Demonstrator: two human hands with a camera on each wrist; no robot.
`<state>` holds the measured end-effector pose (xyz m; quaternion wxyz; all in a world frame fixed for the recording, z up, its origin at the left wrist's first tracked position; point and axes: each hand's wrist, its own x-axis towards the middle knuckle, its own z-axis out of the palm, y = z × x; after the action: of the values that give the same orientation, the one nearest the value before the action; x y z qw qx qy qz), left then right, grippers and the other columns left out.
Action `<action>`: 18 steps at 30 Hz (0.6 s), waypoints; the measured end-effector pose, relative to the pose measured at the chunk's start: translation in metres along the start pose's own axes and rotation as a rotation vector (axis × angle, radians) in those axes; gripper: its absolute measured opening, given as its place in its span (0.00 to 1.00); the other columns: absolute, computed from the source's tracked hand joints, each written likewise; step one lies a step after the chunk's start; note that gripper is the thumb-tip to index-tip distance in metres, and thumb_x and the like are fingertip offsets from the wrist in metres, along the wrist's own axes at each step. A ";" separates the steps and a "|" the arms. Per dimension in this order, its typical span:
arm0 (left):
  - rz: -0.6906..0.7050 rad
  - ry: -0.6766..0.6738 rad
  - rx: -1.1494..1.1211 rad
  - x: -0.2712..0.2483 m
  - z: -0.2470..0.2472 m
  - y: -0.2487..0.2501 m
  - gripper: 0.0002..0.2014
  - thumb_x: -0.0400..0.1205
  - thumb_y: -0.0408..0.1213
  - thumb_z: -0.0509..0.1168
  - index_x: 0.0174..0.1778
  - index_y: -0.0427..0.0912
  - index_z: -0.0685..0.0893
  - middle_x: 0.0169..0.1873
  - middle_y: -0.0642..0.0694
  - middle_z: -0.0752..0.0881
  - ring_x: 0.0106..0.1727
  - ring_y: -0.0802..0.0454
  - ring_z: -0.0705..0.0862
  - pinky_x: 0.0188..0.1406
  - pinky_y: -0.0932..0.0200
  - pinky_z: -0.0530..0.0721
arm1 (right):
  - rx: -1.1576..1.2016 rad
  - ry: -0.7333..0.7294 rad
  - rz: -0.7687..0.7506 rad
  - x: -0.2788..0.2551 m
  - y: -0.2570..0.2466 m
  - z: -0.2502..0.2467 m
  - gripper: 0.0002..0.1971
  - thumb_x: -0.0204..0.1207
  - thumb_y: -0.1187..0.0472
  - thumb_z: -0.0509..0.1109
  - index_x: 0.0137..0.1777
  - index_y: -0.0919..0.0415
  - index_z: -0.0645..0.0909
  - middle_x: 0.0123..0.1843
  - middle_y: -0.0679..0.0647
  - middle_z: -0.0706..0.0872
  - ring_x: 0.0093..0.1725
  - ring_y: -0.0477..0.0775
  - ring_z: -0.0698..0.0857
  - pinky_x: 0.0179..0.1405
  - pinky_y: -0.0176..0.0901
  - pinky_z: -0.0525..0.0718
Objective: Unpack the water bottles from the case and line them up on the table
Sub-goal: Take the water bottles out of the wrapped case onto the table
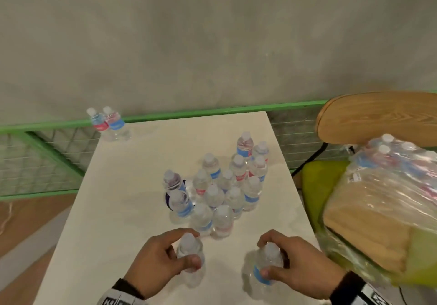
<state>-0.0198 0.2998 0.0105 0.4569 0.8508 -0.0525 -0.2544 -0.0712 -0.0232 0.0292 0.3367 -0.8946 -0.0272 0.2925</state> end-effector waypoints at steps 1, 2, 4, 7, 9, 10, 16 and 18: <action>-0.012 0.072 0.005 -0.002 -0.009 -0.013 0.23 0.63 0.55 0.82 0.54 0.67 0.87 0.33 0.54 0.90 0.25 0.56 0.79 0.33 0.63 0.78 | -0.028 -0.039 -0.036 0.009 -0.013 0.008 0.27 0.61 0.30 0.74 0.59 0.33 0.71 0.46 0.42 0.86 0.40 0.45 0.83 0.44 0.41 0.82; -0.033 0.147 0.018 -0.003 -0.016 -0.028 0.22 0.63 0.53 0.83 0.52 0.68 0.87 0.38 0.61 0.90 0.26 0.60 0.79 0.35 0.63 0.79 | -0.061 -0.081 -0.072 0.017 -0.025 0.016 0.27 0.61 0.31 0.74 0.59 0.33 0.71 0.48 0.40 0.86 0.42 0.43 0.82 0.45 0.39 0.82; -0.098 0.313 0.018 -0.001 -0.027 -0.055 0.22 0.63 0.51 0.83 0.52 0.70 0.87 0.47 0.67 0.89 0.32 0.61 0.83 0.45 0.62 0.84 | -0.134 -0.165 -0.139 0.034 -0.048 0.035 0.27 0.61 0.34 0.74 0.60 0.35 0.71 0.51 0.39 0.85 0.47 0.41 0.82 0.51 0.40 0.83; -0.150 0.499 -0.055 0.006 -0.040 -0.083 0.21 0.67 0.50 0.80 0.54 0.69 0.85 0.42 0.55 0.90 0.40 0.57 0.88 0.51 0.56 0.86 | -0.234 -0.238 -0.224 0.060 -0.076 0.062 0.24 0.65 0.44 0.73 0.61 0.36 0.70 0.54 0.43 0.83 0.52 0.50 0.82 0.55 0.48 0.82; -0.117 0.533 -0.038 0.014 -0.046 -0.091 0.20 0.70 0.47 0.79 0.55 0.68 0.83 0.38 0.51 0.87 0.30 0.62 0.83 0.42 0.63 0.82 | -0.276 -0.239 -0.281 0.076 -0.095 0.075 0.22 0.69 0.48 0.72 0.61 0.38 0.71 0.56 0.45 0.81 0.53 0.53 0.81 0.56 0.49 0.81; -0.099 0.540 -0.036 0.018 -0.049 -0.094 0.20 0.71 0.46 0.78 0.56 0.67 0.82 0.40 0.51 0.86 0.28 0.61 0.81 0.40 0.65 0.79 | -0.289 -0.224 -0.310 0.084 -0.104 0.081 0.21 0.70 0.49 0.72 0.62 0.38 0.71 0.57 0.46 0.80 0.54 0.53 0.80 0.56 0.50 0.80; -0.051 0.556 -0.071 0.060 -0.073 -0.099 0.23 0.75 0.41 0.74 0.64 0.63 0.79 0.57 0.54 0.84 0.56 0.50 0.82 0.56 0.58 0.77 | -0.443 -0.038 -0.394 0.135 -0.151 0.105 0.22 0.75 0.59 0.73 0.67 0.43 0.73 0.66 0.49 0.69 0.49 0.61 0.83 0.48 0.52 0.83; -0.042 0.566 -0.074 0.075 -0.080 -0.098 0.23 0.76 0.41 0.73 0.66 0.61 0.78 0.59 0.51 0.83 0.58 0.50 0.80 0.57 0.57 0.76 | -0.536 -0.004 -0.396 0.153 -0.164 0.107 0.24 0.74 0.63 0.73 0.68 0.47 0.73 0.65 0.52 0.70 0.45 0.63 0.83 0.44 0.55 0.85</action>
<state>0.0693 0.3926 -0.0605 0.4786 0.8717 0.1040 -0.0179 0.0213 0.2039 -0.0110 0.1395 -0.9281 -0.2774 0.2055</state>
